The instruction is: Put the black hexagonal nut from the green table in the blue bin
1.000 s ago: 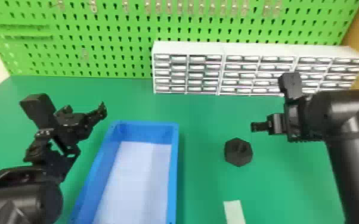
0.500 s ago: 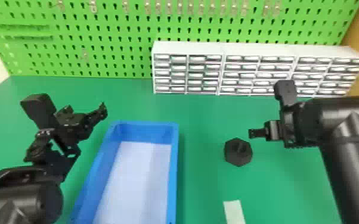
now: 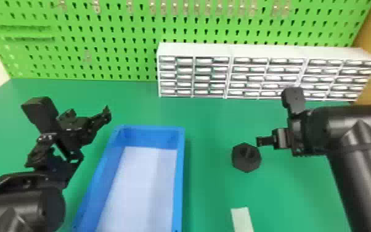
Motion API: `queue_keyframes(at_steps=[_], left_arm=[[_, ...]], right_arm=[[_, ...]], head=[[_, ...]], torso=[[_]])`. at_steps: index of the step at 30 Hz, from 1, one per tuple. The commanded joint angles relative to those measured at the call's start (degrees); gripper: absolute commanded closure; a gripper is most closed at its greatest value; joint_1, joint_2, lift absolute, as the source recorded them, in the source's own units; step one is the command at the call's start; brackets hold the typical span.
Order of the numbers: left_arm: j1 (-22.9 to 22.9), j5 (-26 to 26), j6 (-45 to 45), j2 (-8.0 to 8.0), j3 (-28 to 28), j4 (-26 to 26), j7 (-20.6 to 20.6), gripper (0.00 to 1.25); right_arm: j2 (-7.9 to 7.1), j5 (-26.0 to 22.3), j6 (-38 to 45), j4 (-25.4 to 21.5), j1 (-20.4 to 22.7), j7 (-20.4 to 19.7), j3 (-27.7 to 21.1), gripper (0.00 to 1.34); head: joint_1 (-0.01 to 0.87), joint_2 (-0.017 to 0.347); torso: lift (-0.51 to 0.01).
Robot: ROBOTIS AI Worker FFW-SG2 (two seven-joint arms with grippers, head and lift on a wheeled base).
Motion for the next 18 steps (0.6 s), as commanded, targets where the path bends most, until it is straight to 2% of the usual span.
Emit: queue_keyframes(at_steps=[1, 18], left_arm=[[0.0, 0.0, 0.0, 0.01, 0.0, 0.0, 0.0, 0.13], [0.0, 0.1, 0.1, 0.01, -0.2, 0.0, -0.1, 0.13]], right_arm=[[0.10, 0.0, -0.7, 0.8, 0.2, 0.0, 0.0, 0.10], [0.19, -0.4, -4.8, 4.6, 0.5, 0.0, 0.2, 0.10]], head=[[0.666, 0.032], [0.666, 0.032]], torso=[[-0.100], [-0.100]])
